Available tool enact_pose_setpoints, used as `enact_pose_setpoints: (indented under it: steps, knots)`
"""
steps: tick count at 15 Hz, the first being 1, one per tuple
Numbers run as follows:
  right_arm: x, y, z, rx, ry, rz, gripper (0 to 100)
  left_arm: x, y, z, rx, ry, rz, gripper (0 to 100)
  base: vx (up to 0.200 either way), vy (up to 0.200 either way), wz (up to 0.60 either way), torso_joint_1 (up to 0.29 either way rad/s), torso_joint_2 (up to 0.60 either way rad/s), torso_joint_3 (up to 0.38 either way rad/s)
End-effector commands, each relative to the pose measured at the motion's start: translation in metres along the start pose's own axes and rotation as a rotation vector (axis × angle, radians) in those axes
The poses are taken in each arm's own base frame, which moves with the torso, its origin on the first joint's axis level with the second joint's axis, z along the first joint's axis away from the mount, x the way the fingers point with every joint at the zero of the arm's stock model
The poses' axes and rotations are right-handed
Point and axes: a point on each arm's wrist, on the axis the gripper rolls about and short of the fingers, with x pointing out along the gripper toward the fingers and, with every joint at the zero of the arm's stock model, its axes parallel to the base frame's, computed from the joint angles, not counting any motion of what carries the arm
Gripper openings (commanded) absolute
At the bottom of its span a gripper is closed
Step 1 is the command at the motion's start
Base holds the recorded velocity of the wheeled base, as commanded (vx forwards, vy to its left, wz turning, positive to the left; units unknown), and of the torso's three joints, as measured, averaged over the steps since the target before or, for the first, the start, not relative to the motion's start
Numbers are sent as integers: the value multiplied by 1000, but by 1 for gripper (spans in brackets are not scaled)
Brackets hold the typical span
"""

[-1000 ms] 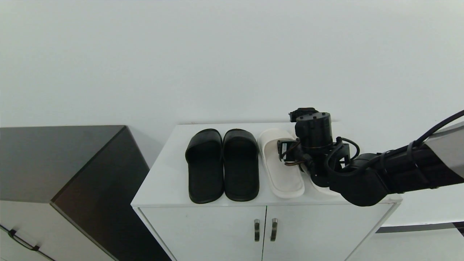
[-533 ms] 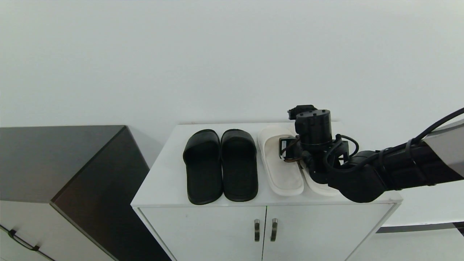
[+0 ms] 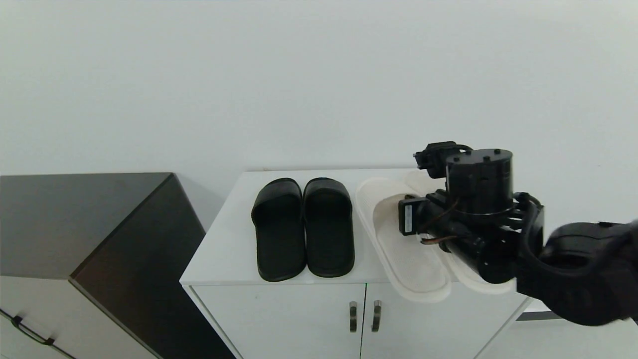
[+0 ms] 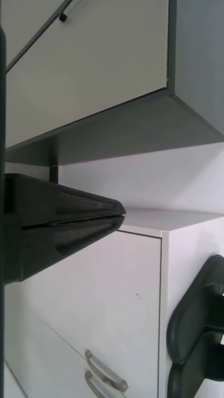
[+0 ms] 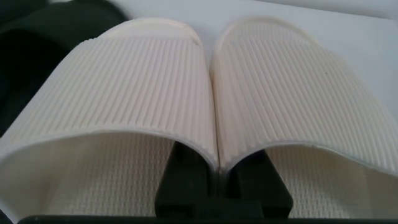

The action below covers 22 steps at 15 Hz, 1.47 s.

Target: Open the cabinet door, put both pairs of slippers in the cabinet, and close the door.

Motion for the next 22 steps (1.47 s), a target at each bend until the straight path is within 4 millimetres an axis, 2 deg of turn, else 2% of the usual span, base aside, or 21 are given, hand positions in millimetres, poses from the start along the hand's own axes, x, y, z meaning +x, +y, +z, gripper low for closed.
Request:
enact_pose_setpoints:
  steps: [1,2,4,10,16,22]
  knots:
    - [-66,-10,13,5,-58,133,0,0,0,0,-1,0,-1,0,0,0,0,0,0,0]
    - [-90,-14,12,8,-66,213,0,0,0,0,-1,0,1,0,0,0,0,0,0,0]
    - [-113,-27,4,6,-55,338,0,0,0,0,1,0,-1,0,0,0,0,0,0,0]
    - [-118,-31,-16,-29,16,464,0,0,0,0,1,0,-11,0,-33,0,0,0,0,0]
    - [-120,-37,-22,-40,30,490,0,0,0,0,1,0,-11,0,-200,0,0,0,1,3]
    - [-126,-40,-25,-53,36,522,0,0,0,0,1,0,-13,0,0,0,0,0,0,0]
